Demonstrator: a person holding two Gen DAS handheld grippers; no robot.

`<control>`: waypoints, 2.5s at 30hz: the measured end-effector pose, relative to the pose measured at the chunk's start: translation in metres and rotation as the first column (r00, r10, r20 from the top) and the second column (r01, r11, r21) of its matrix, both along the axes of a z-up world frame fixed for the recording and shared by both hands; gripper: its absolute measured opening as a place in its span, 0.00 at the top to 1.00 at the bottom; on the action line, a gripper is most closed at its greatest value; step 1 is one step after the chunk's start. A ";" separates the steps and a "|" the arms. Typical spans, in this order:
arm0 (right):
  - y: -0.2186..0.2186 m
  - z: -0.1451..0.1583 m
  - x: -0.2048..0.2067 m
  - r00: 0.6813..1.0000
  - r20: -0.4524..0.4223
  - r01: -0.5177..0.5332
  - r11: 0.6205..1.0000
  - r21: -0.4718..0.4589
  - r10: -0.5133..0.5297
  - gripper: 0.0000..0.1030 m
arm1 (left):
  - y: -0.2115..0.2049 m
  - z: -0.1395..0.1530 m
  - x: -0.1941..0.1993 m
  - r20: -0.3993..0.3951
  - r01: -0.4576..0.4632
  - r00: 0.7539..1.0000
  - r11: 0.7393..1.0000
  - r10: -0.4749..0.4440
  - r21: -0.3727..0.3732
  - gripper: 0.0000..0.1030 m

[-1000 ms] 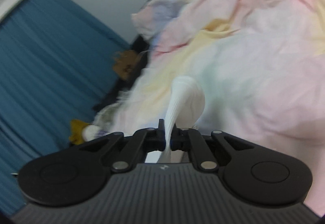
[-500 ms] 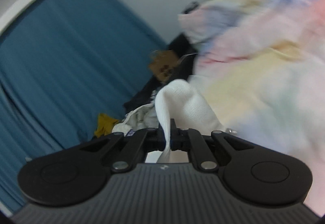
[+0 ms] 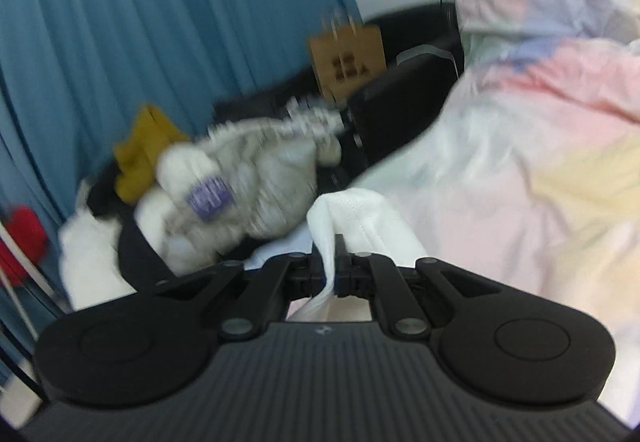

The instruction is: Fold clothes

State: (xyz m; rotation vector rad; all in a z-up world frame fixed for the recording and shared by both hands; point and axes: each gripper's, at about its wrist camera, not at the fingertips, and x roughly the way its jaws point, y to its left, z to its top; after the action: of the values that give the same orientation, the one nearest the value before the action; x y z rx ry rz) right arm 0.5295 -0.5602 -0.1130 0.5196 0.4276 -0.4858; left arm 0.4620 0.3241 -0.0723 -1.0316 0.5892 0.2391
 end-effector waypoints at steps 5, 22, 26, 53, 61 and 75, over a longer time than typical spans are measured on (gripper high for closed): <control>-0.007 -0.012 -0.003 0.999 0.023 -0.050 0.994 0.099 0.048 0.83 | -0.003 -0.008 0.008 -0.020 0.065 0.998 0.997 -0.064 0.051 0.82; -0.036 -0.062 -0.243 0.954 0.215 0.038 0.798 0.602 -0.208 0.41 | -0.055 -0.035 -0.222 0.132 0.070 0.990 0.985 -0.049 -0.161 0.22; -0.023 -0.091 -0.241 0.976 0.160 -0.014 0.691 0.723 -0.148 0.31 | -0.054 -0.051 -0.213 0.071 0.081 0.995 0.974 -0.068 -0.213 0.21; -0.013 -0.089 -0.222 0.950 0.301 -0.115 0.803 0.584 -0.083 0.86 | -0.035 0.050 -0.190 0.051 -0.091 0.995 0.995 0.089 0.038 0.91; -0.029 -0.108 -0.296 0.979 0.194 -0.094 0.713 0.695 -0.059 0.87 | -0.018 0.055 -0.275 -0.040 0.036 0.999 0.993 -0.032 0.111 0.91; -0.044 -0.136 -0.328 0.982 0.185 -0.093 0.722 0.685 -0.049 0.87 | -0.018 -0.010 -0.327 -0.195 0.084 0.979 0.987 -0.056 0.139 0.80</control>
State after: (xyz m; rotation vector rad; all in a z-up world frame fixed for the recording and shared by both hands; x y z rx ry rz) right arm 0.2014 -0.6046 -0.2487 1.2863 0.4234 -0.2284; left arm 0.1346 0.3059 -0.0823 -0.8491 0.7690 0.3164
